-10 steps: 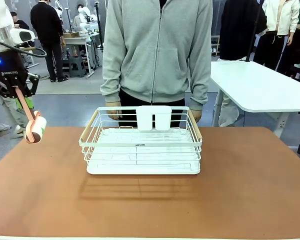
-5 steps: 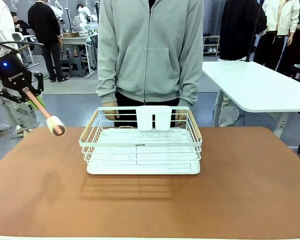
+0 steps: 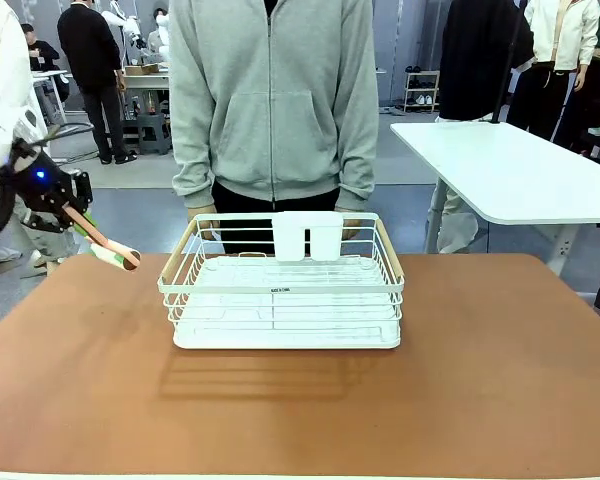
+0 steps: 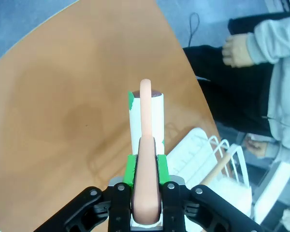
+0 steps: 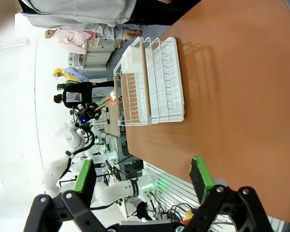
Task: Clean the table.
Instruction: Place the Lint Roller down when the Dish drying rack is positioned in the middle of the table.
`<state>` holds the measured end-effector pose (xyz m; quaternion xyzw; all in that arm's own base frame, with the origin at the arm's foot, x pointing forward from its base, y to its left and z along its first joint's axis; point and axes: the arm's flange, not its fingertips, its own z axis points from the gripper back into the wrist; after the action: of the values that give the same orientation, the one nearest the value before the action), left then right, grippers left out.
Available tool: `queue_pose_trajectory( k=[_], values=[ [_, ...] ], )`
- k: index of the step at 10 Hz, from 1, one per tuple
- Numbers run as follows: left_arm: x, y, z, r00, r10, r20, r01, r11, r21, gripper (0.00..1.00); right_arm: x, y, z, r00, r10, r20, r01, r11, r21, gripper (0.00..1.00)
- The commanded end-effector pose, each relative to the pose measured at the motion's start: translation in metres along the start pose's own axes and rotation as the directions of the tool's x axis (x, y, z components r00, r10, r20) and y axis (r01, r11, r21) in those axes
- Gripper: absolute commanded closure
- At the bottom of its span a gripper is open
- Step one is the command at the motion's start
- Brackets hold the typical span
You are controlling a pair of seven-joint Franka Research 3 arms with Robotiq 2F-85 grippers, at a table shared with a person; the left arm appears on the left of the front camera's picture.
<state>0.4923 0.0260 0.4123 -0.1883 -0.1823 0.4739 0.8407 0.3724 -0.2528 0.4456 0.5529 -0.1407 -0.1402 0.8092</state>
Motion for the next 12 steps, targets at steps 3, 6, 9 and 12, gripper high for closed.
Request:
queue_pose_trajectory(
  k=[3,6,9,12],
  values=[
    [0.006,0.002,-0.033,0.973,0.207,0.099,-0.206,0.978,-0.022,0.79,-0.002,0.002,0.000,1.000,0.013,0.002,-0.013,1.000,0.010,0.00],
    [0.006,0.008,-0.050,0.965,0.244,0.098,-0.239,0.969,-0.061,0.79,-0.002,0.002,0.000,1.000,0.013,0.002,-0.013,1.000,0.010,0.00],
    [0.003,0.017,-0.068,0.958,0.269,0.101,-0.263,0.962,-0.068,0.79,-0.002,0.002,0.000,1.000,0.013,0.002,-0.013,1.000,0.010,0.00],
    [0.005,0.027,-0.082,0.945,0.315,0.082,-0.312,0.949,-0.057,0.79,-0.002,0.002,0.000,1.000,0.013,0.002,-0.013,1.000,0.010,0.00]
  ],
)
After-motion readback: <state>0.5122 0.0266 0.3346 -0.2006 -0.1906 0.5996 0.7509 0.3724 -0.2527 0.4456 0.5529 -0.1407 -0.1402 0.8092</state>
